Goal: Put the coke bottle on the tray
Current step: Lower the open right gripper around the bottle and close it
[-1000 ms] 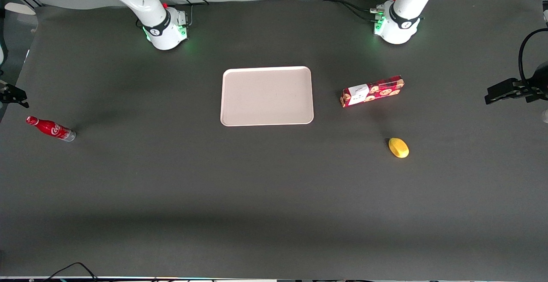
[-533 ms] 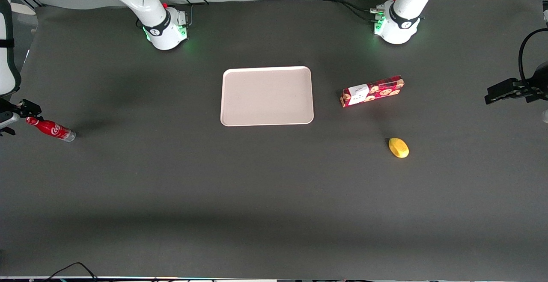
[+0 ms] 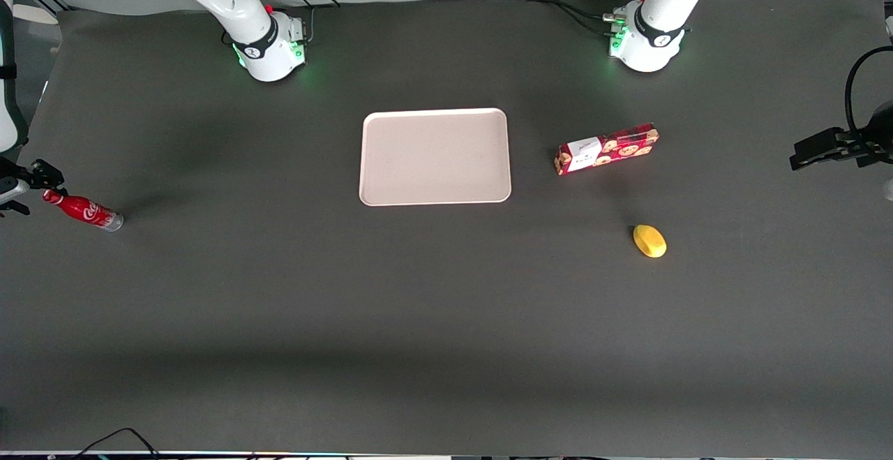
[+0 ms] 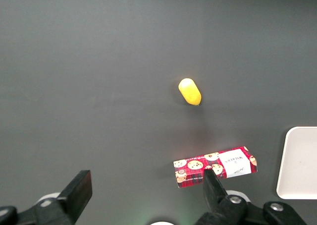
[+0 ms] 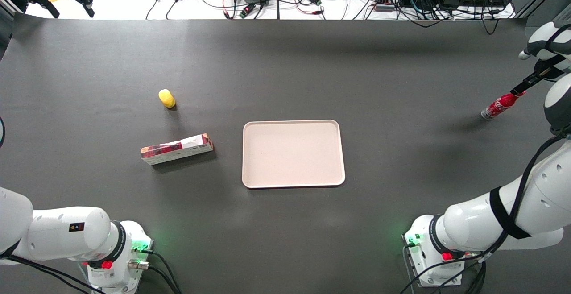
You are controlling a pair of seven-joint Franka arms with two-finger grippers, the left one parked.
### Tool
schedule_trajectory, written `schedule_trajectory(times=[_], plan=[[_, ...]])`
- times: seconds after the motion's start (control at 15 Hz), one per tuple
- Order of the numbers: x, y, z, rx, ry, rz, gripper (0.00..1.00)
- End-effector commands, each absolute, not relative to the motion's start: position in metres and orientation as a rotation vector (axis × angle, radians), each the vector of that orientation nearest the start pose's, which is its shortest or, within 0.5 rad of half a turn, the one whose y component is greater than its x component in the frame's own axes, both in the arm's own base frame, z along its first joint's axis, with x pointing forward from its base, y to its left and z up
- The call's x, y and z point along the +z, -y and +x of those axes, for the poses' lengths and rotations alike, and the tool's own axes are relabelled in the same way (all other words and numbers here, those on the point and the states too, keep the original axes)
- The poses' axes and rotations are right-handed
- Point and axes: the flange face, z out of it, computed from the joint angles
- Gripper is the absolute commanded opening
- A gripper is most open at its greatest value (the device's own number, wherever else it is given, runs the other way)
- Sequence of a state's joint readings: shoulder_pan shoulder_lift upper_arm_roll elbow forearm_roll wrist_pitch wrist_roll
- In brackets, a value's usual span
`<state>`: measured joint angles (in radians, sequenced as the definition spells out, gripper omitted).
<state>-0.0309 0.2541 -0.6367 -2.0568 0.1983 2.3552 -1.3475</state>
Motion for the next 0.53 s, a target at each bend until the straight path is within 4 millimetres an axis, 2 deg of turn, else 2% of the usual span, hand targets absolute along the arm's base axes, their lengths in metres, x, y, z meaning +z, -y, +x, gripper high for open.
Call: schedule_trajectory(times=[0.0,0.2,0.27,0.33,0.47], plan=[[0.335,0.3585,0.4714,-0.113,0.936,-3.068,0.6],[0.3335,0.3594,0.4696,-0.106,0.93,-3.065,0.26],[0.3341,0.3596,0.4701,-0.107,0.93,-3.066,0.18],[0.334,0.3594,0.47,-0.108,0.928,-3.065,0.11],[0.3338,0.3586,0.4704,-0.105,0.932,-3.063,0.1]])
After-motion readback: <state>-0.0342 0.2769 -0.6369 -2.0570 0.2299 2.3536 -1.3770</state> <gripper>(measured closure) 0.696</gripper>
